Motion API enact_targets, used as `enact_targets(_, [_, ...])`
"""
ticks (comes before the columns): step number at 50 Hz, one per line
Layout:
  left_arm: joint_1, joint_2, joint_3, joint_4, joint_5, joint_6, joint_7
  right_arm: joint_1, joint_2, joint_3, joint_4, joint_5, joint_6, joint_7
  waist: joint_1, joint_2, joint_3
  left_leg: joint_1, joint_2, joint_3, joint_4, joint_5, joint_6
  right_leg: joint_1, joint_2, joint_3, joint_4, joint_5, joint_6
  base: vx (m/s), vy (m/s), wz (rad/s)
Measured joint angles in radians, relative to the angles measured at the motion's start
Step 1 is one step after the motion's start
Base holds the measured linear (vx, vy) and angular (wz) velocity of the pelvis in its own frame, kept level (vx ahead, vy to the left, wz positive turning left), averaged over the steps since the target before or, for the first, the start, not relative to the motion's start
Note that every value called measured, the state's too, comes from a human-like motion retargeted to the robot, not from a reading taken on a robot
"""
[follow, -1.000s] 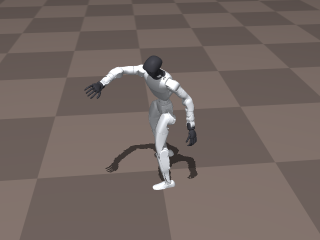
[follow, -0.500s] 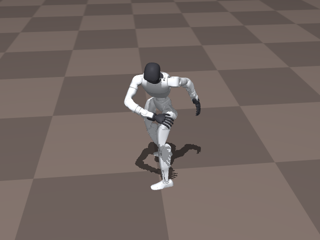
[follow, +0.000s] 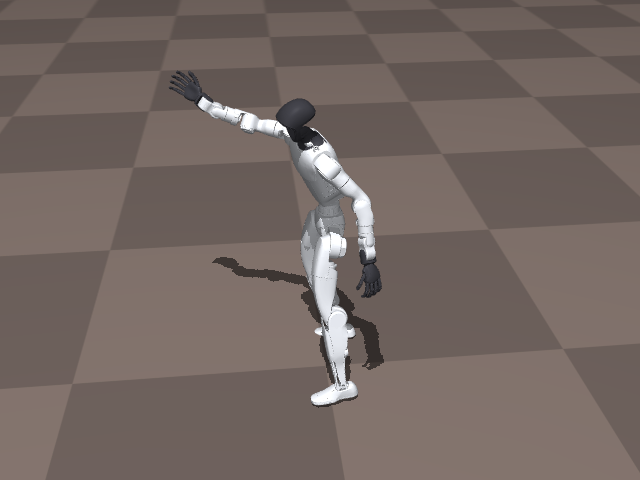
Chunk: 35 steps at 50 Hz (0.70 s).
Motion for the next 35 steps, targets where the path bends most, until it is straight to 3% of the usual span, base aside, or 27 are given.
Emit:
enact_targets(3, [-0.042, 0.026, -0.009, 0.013, -0.016, -0.006, -0.005, -0.008, -0.051, 0.013, 0.015, 0.005, -0.014, 0.010, -0.099, 0.016, -0.051, 0.048, 0.001, 0.033, -0.024, -0.001, 0.000, 0.026, 0.005, 0.022, -0.025, 0.005, 0.001, 0.12, 0.03, -0.41])
enact_targets(6, [-0.086, 0.050, -0.028, 0.015, -0.007, -0.002, -0.051, 0.055, -0.071, 0.034, -0.077, 0.103, -0.042, 0.171, -0.187, 0.049, -0.095, 0.092, 0.006, 0.067, -0.040, -0.009, 0.000, 0.049, 0.014, 0.049, -0.047, 0.008, -0.004, 0.11, 0.04, -0.47])
enact_targets(8, [-0.112, 0.071, -0.035, 0.007, 0.015, -0.002, -0.050, 0.108, -0.084, 0.039, -0.112, 0.085, -0.049, 0.156, -0.233, 0.070, -0.120, 0.123, 0.004, 0.096, -0.049, -0.016, 0.000, 0.061, 0.014, 0.072, -0.061, 0.011, -0.002, 0.10, 0.08, -0.58])
enact_targets(17, [-0.172, 0.188, 0.015, -0.150, 0.110, 0.012, -0.158, 0.475, -0.076, -0.025, -0.391, 0.014, -0.033, 0.247, -0.319, 0.175, -0.225, 0.235, -0.016, 0.238, -0.077, -0.053, 0.000, 0.094, 0.015, 0.191, -0.145, 0.046, 0.015, 0.07, 0.12, -0.68])
enact_targets(25, [-0.191, 0.467, 0.076, -0.557, 0.159, -0.036, -0.238, 0.653, -0.228, 0.090, -0.660, -0.499, 0.101, 0.364, -0.321, 0.235, -0.304, 0.276, -0.076, 0.292, -0.142, -0.059, 0.000, 0.128, -0.018, 0.225, -0.268, 0.101, 0.043, 0.02, 0.18, -0.26])
enact_targets(35, [-0.279, 0.810, 0.202, -0.959, 0.109, -0.137, -0.164, 0.687, -0.407, 0.203, -0.989, -1.004, 0.123, 0.482, -0.303, 0.247, -0.335, 0.284, -0.129, 0.293, -0.173, -0.068, 0.000, 0.154, -0.059, 0.221, -0.341, 0.144, 0.069, -0.01, 0.12, -0.01])
